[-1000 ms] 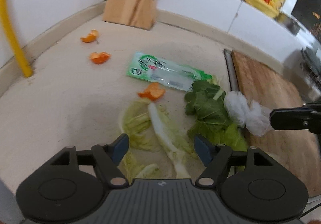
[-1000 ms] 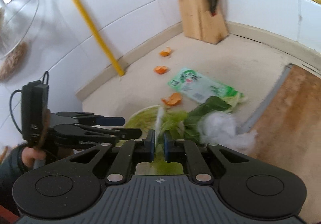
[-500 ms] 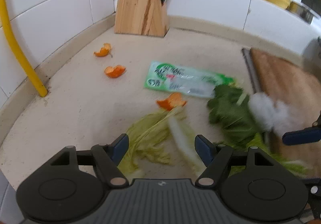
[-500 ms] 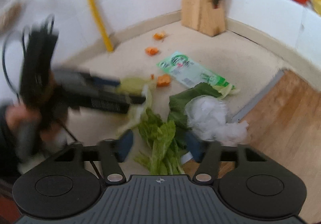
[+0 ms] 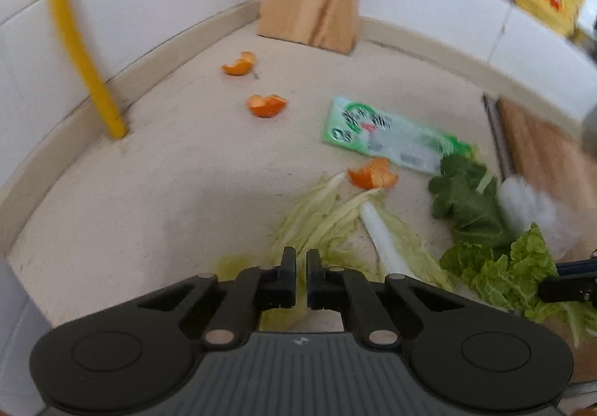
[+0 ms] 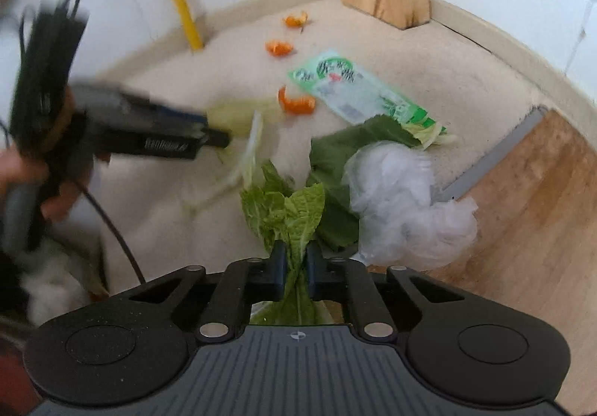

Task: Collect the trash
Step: 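Grasp a pale cabbage leaf with the left gripper while the right holds its leaf, then carry both held cabbage leaves down over the black bin, then open both grippers over the bin, then raise them back to the counter, then grasp white crumpled plastic with the right gripper while the left grasps a pale cabbage stalk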

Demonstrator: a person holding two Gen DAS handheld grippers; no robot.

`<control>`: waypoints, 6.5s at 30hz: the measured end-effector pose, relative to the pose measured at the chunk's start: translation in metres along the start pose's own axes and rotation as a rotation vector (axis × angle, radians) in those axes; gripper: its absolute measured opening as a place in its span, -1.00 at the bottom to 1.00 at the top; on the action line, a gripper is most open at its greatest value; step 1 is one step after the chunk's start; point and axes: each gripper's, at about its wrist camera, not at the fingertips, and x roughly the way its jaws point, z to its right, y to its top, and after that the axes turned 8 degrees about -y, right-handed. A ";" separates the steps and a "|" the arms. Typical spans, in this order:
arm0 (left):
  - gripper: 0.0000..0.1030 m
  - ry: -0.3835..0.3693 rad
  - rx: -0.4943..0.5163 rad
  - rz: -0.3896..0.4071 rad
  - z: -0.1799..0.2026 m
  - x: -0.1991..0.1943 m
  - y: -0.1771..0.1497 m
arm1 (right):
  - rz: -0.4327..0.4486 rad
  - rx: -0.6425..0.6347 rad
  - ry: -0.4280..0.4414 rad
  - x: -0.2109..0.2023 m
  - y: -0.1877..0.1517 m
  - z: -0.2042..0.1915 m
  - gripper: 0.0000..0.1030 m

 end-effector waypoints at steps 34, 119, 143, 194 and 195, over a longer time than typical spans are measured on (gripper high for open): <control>-0.92 -0.084 -0.080 0.170 -0.040 -0.087 0.004 | 0.143 0.219 0.153 -0.035 0.015 0.002 -0.80; -0.42 -0.159 -0.200 0.032 0.025 -0.014 -0.024 | 0.241 0.226 -0.091 -0.029 0.002 0.025 0.07; -0.26 -0.132 -0.258 0.003 0.025 0.035 0.002 | 0.180 0.139 -0.067 0.009 0.012 0.051 0.21; -0.97 -0.095 -0.113 0.087 0.052 0.001 -0.007 | 0.154 0.218 -0.072 -0.020 0.000 0.037 -0.53; -0.97 -0.100 -0.110 0.097 0.051 -0.005 -0.008 | 0.165 0.219 -0.077 -0.024 0.000 0.034 -0.53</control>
